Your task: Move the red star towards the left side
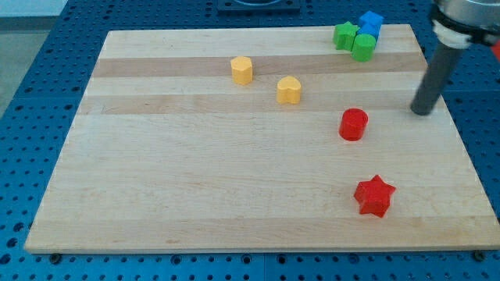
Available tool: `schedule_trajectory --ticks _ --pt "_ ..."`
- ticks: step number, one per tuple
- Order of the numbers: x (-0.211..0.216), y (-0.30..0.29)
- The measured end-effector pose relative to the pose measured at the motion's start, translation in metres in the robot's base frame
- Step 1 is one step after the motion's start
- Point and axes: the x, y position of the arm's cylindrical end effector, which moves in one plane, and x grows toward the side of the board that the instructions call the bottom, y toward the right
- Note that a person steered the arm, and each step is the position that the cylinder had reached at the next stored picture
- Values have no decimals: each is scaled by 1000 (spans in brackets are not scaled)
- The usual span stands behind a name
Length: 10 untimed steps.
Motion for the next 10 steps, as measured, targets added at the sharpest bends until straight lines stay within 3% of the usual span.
schedule_trajectory --ticks 2,4,6,10 --pt "79 -7" --pt "118 -49" --pt "142 -59" --pt "147 -161"
